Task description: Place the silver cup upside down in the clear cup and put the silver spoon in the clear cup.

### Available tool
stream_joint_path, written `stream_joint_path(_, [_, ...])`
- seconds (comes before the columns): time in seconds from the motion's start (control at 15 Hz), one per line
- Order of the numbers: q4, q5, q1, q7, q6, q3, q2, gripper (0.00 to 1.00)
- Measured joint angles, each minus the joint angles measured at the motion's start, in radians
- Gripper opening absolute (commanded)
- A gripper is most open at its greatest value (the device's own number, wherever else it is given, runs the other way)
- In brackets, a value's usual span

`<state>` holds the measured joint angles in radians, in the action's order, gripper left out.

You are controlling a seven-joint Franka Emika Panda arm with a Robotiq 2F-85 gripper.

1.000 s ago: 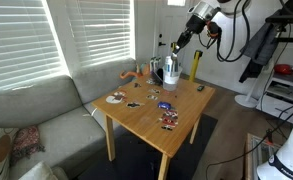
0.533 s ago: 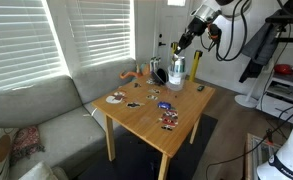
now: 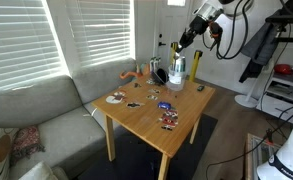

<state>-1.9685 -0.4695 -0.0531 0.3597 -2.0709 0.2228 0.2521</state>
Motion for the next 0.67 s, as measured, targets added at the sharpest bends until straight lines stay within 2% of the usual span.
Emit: stream_joint_path(0.67, [-0.015,0.009,-0.046,-0.137,-0.001,0.000,0.007,0.01])
